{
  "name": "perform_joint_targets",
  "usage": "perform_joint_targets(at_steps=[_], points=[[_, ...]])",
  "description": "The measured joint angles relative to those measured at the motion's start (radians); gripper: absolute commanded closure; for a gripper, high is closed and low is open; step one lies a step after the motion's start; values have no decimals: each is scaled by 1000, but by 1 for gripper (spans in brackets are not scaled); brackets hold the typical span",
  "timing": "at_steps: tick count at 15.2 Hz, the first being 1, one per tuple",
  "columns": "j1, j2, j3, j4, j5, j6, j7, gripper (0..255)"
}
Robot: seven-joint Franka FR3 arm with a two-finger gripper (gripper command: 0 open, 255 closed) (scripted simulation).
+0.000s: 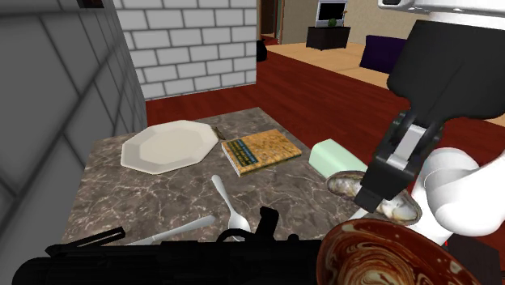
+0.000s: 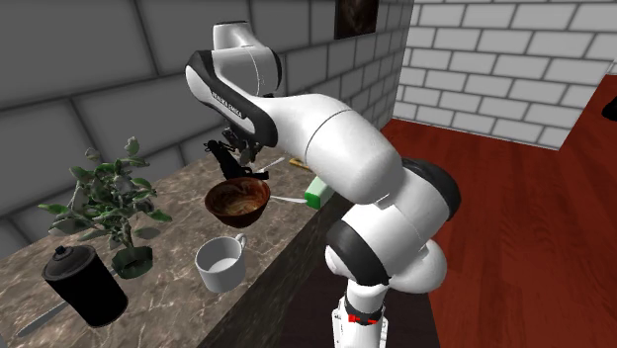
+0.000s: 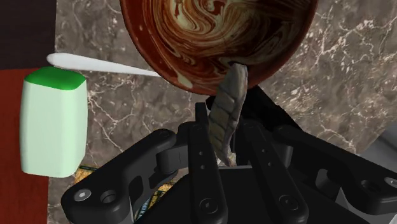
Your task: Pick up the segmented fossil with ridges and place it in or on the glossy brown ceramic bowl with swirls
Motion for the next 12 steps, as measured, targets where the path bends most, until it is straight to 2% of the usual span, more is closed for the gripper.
perform_joint_targets(at_steps=[4,12], points=[[26,-37,54,25,46,-32,86,255],[63,-108,74,-105,88,33,91,255]])
